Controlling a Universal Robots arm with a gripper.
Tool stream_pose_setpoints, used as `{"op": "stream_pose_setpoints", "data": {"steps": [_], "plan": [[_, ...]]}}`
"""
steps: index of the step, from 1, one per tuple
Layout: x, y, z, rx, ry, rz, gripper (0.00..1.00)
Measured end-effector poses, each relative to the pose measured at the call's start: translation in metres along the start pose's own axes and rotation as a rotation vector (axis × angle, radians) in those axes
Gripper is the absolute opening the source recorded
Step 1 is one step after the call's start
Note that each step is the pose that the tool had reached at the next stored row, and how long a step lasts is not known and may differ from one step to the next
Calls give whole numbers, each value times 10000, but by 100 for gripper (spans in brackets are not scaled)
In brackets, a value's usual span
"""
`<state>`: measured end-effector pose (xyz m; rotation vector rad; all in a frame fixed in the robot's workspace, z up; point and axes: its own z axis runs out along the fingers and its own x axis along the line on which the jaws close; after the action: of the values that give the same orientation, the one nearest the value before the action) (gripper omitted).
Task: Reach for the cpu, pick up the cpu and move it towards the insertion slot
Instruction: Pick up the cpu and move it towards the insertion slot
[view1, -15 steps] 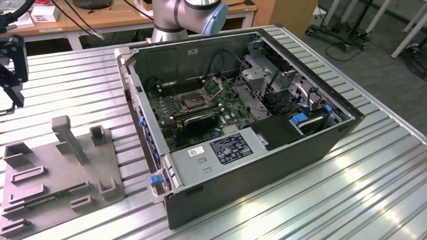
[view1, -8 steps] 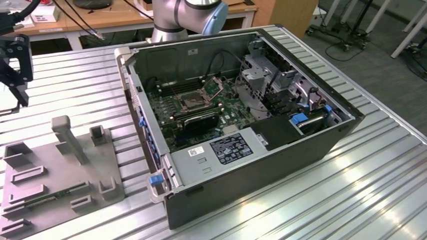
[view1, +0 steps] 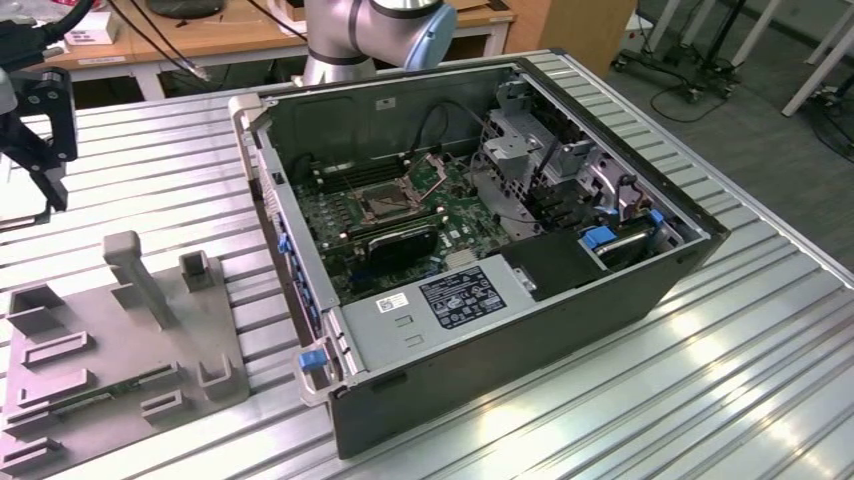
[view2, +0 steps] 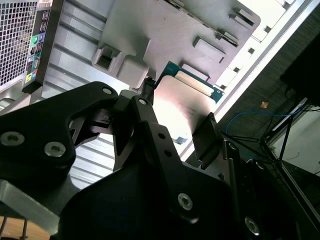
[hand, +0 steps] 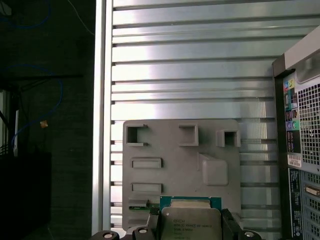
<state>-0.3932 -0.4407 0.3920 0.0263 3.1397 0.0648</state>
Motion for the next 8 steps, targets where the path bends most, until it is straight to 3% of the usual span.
{"op": "stream_pose_setpoints", "data": {"steps": [8], "plan": [[-16, 0, -2, 3, 3, -2, 55]]}}
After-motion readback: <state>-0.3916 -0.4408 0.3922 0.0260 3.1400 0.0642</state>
